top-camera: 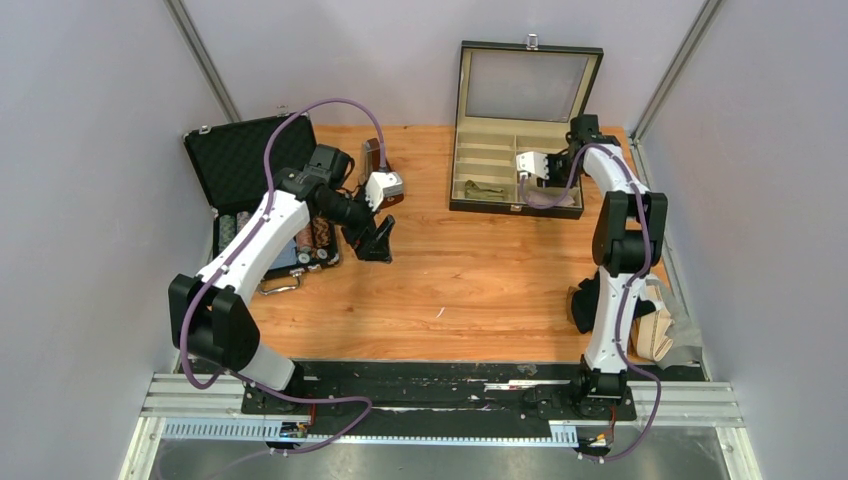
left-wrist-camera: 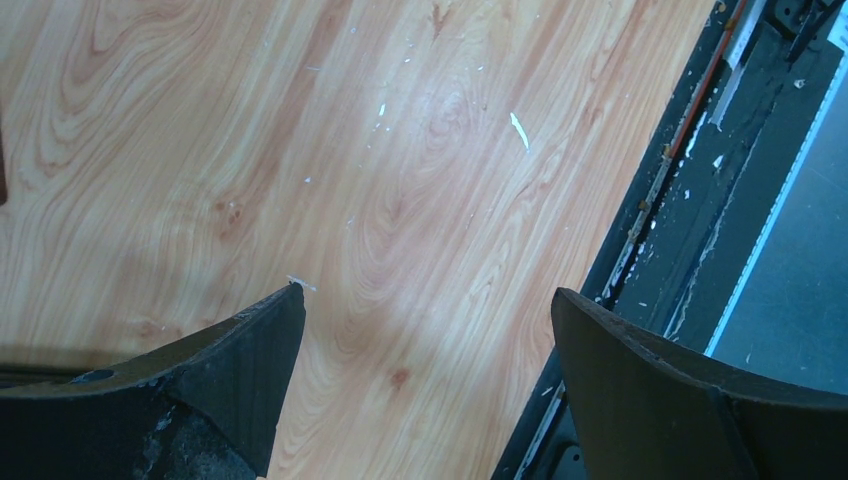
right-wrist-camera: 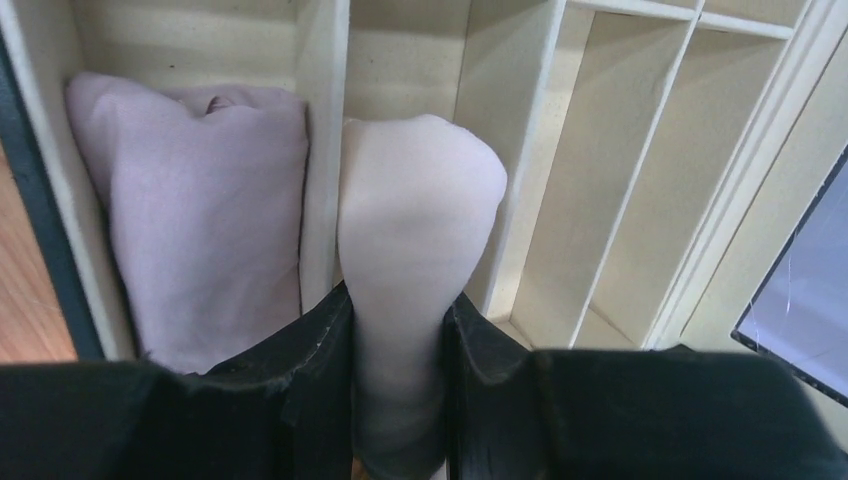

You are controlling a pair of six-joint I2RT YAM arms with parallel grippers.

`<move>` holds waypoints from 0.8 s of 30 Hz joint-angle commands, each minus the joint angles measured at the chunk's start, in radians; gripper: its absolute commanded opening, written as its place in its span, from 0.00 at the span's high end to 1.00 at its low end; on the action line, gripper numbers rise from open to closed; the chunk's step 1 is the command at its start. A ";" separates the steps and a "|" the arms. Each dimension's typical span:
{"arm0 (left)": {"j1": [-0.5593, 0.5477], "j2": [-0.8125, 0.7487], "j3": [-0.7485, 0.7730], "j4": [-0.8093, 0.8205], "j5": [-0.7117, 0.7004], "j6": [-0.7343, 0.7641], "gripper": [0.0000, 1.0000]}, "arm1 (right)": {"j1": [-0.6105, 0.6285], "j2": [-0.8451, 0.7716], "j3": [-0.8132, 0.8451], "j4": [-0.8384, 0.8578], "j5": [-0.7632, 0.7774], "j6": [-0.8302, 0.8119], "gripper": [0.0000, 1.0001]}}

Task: Roll the underwear
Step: Place the underwear in the storage box.

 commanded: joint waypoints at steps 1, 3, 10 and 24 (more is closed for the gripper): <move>0.006 0.007 0.010 -0.007 -0.026 0.002 0.00 | 0.004 0.072 0.099 -0.127 -0.047 -0.022 1.00; 0.006 0.014 0.012 -0.008 -0.033 0.005 0.00 | 0.002 0.117 0.158 -0.165 -0.048 -0.004 1.00; 0.006 0.025 -0.008 -0.024 -0.074 0.035 0.00 | -0.004 0.188 0.248 -0.266 -0.051 -0.016 0.93; 0.007 0.000 -0.066 0.031 -0.070 0.003 0.00 | -0.004 0.067 0.176 -0.283 -0.057 -0.050 0.50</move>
